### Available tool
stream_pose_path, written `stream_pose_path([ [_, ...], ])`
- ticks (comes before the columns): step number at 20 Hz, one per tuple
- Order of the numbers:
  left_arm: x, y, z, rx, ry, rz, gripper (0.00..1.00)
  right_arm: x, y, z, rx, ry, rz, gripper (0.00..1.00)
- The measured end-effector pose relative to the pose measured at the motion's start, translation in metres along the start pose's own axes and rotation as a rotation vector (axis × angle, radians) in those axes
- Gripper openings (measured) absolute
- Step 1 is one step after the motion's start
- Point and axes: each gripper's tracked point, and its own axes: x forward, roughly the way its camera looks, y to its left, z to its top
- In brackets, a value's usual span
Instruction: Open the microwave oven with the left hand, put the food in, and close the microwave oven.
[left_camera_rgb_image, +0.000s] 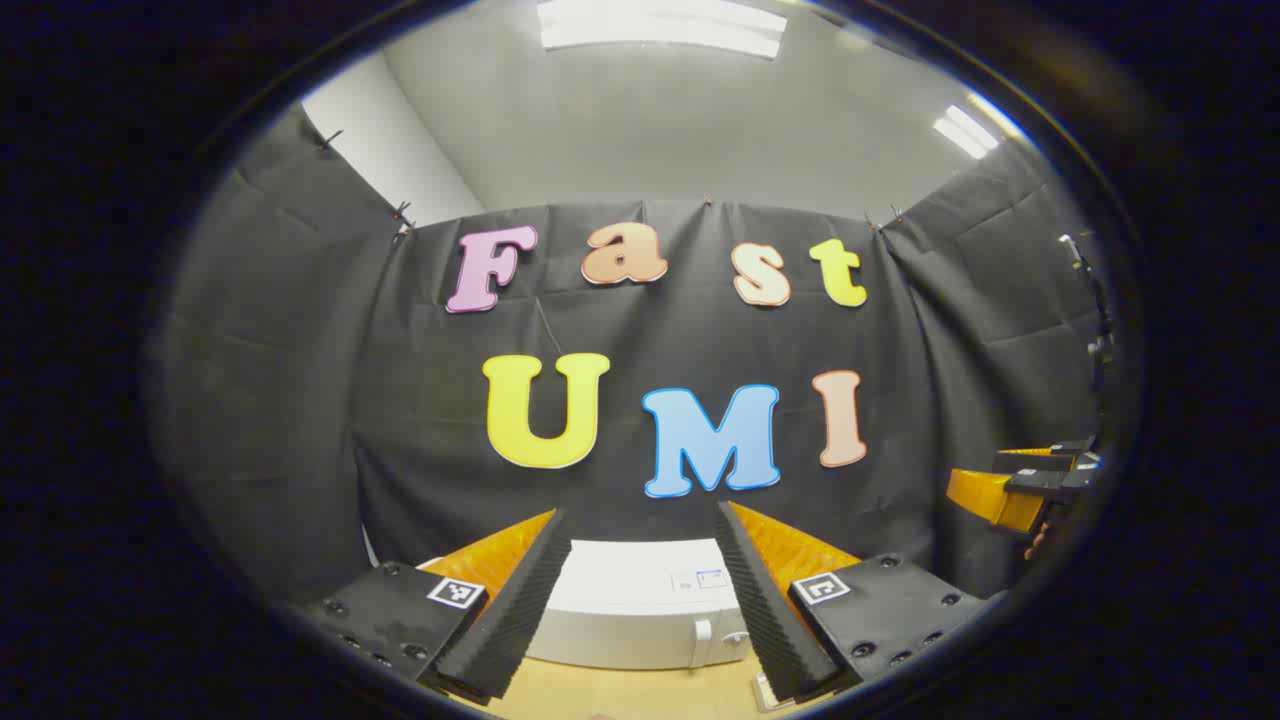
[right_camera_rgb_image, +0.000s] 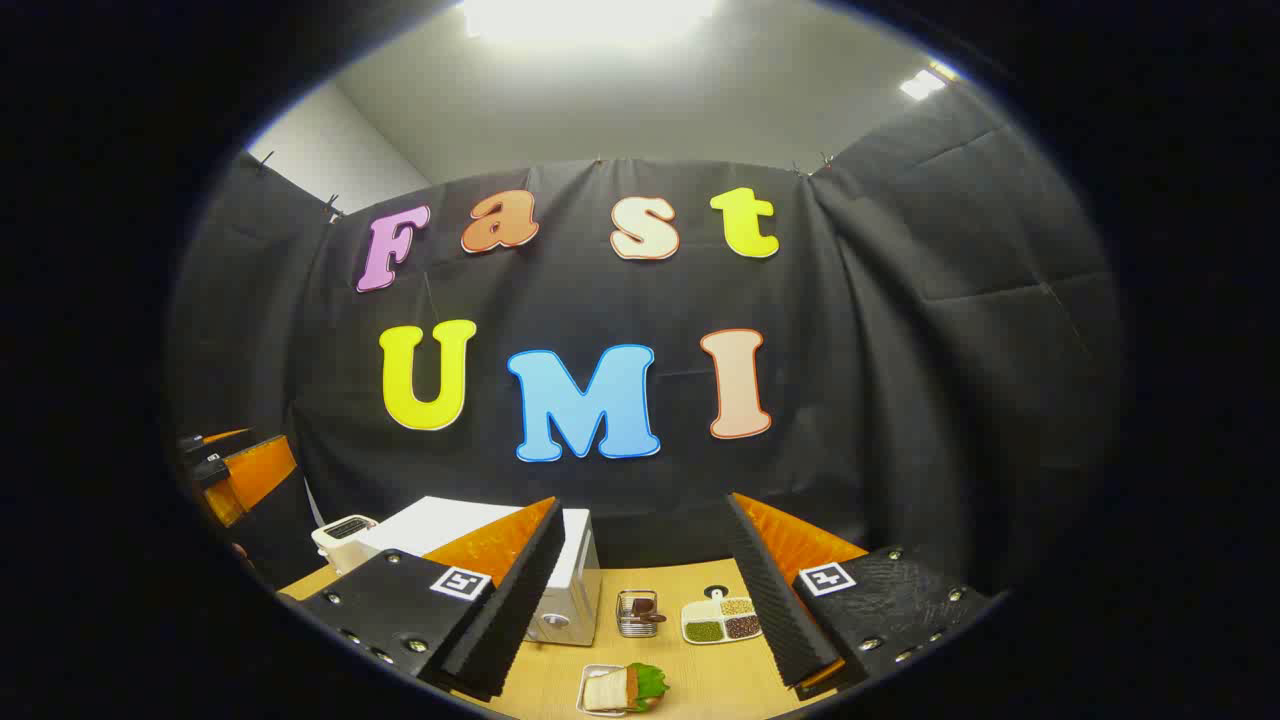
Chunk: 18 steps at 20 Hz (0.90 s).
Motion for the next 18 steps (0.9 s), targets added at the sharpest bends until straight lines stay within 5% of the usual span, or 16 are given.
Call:
stream_pose_path([
  [18, 0.03, 0.009, -0.027, -0.032, 0.005, -0.113, 0.96, 0.008, 0.052, 0.003, -0.03, -0.029, 0.001, 0.97],
])
